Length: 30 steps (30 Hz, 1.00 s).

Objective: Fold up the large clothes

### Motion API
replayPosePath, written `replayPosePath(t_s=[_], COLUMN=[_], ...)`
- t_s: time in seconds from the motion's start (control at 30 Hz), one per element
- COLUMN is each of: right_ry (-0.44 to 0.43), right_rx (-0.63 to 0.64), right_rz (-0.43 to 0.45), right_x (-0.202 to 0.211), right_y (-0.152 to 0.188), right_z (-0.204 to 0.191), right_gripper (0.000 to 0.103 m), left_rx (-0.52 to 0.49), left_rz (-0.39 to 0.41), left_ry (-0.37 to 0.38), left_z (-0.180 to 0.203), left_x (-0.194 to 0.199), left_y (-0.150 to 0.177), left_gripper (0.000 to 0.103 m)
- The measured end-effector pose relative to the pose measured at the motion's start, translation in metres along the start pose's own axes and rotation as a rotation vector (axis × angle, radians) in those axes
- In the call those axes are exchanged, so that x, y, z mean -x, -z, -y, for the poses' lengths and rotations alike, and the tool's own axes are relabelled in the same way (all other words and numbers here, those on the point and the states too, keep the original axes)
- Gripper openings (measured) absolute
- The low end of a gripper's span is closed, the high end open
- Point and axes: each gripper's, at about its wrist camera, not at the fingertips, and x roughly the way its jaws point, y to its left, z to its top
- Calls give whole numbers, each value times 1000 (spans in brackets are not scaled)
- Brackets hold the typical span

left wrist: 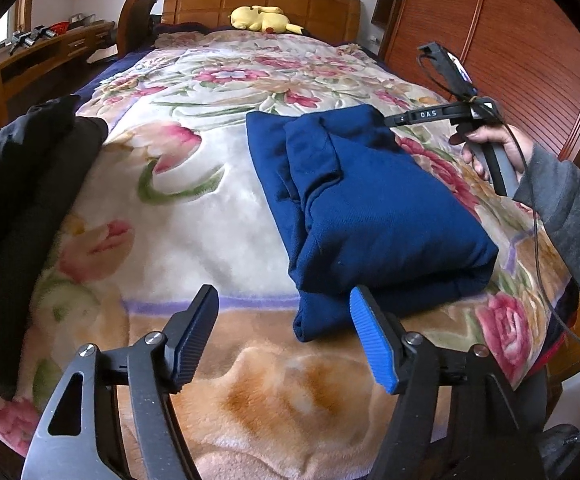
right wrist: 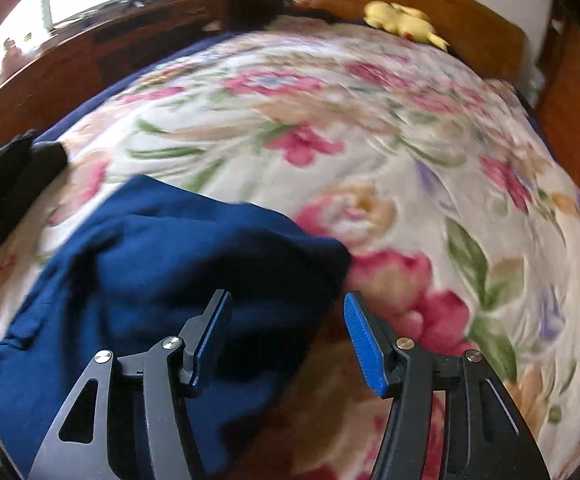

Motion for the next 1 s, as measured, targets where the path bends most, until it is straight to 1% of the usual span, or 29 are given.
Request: replayPosePath(t_s=[0.13,0.2,0.3,0.4,0.43,0.47,0.5,0.53,0.57,0.6,0.63,0.73,0.8,0.9,1.0], right_ry=[-26,-55,-107,-184,-212,-245,-294,-360,-386,-369,-360,-350,-330,-311,-298], right_rx=[-44,-79,-165,-242,-262,-281,-296,-309,-312,-295,-269,-247,-235,-204,-157], right_rz=[-89,-91,-85,-80,-73,-66,-60,-56,-45,-35,-25,39,99,165,224], right_x=[-38,-51,-62,-79,-81,-83,-84,-83,-81,-78,-75,-63,-47,-23,0], right_y=[4,5,8,11,13,16,17,19,21,24,23,18,12,6,-4], right_z=[9,15,25,42,46,49,52,52,49,47,42,37,33,21,4], right_gripper=[66,67,70,70,70,66,52,26,23,16,12,9,9,8,8], left_rx=[8,14,26,40,38,31,30,35,42,49,59,92,80,62,58], left_rz=[-23,-36,-51,-55,-58,-60,-66,-73,-72,-64,-57,-26,8,92,165], left_ry=[2,4,13,47,55,69,82,100,111,110,121,157,150,145,124], left_z=[1,1,2,4,6,8,10,12,12,11,10,6,11,17,12], left_x=[-10,-14,-20,-27,-29,-31,-34,-36,-37,-37,-36,-29,-22,0,19], left_y=[2,5,8,11,12,14,15,17,18,18,18,16,14,4,-12], left_gripper=[69,69,69,68,61,56,49,40,39,31,21,15,12,10,9])
